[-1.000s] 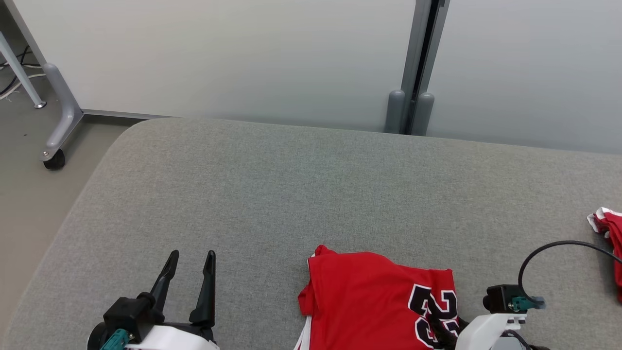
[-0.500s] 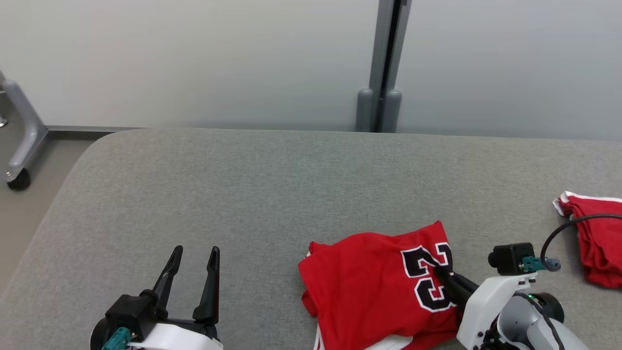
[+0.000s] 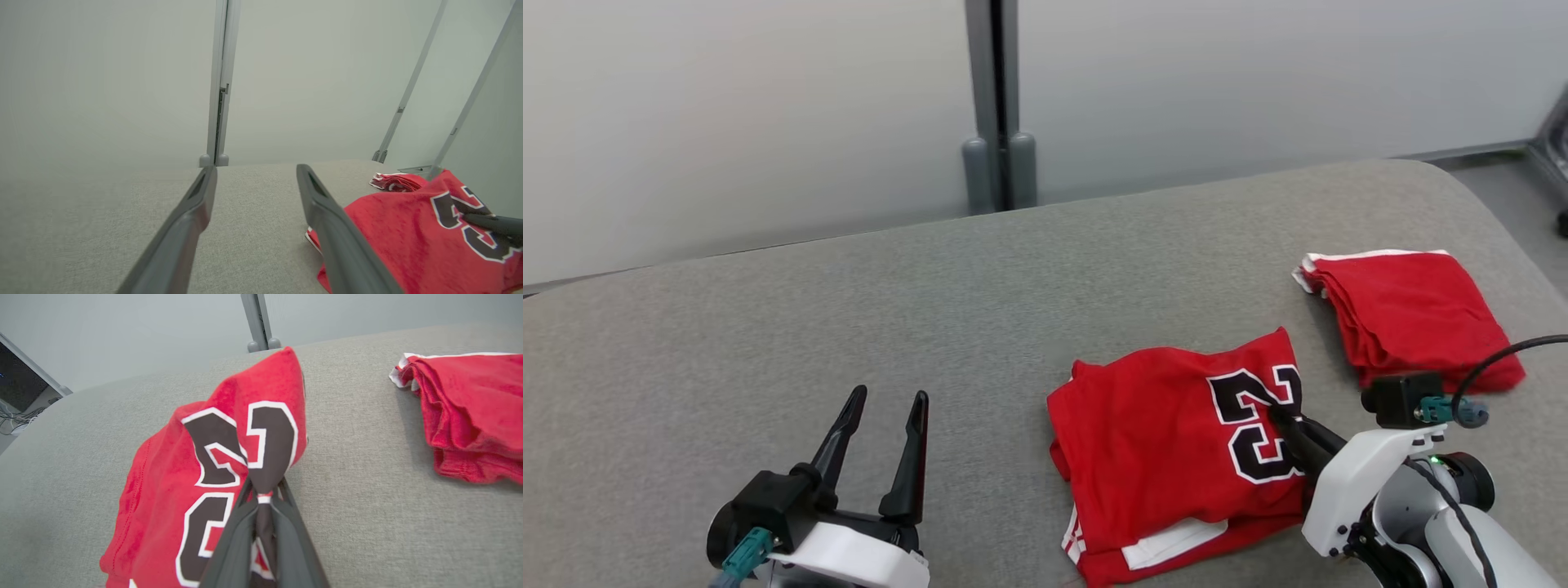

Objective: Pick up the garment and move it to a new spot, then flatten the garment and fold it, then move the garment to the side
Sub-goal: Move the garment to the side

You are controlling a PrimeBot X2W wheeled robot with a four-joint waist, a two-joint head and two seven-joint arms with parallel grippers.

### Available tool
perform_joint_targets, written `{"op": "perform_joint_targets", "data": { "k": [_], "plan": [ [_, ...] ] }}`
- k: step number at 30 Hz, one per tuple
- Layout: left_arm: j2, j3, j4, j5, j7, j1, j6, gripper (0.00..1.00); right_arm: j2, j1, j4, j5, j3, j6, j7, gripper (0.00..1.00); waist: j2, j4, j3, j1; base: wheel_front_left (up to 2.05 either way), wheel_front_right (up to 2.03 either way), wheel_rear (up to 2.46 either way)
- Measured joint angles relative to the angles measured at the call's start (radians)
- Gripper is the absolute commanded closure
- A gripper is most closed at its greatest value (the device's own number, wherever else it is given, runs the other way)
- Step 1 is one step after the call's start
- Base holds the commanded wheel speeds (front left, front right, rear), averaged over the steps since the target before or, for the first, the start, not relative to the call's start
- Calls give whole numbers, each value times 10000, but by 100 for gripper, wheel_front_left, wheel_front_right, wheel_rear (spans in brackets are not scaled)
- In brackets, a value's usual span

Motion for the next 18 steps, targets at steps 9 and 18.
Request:
{"op": "perform_joint_targets", "data": {
  "k": [9, 18],
  "plan": [
    [-33, -190, 140, 75, -15, -207, -88, 0, -84, -15, -418, 159, 84, 0, -12, 100, -1, -1359, 203, 0, 0, 0, 0],
    [-35, -236, 150, 245, -15, -482, -117, 0, -853, -1463, -320, 587, 976, 0, -278, 100, -1, -2030, 592, -1, 0, 0, 0]
  ]
}}
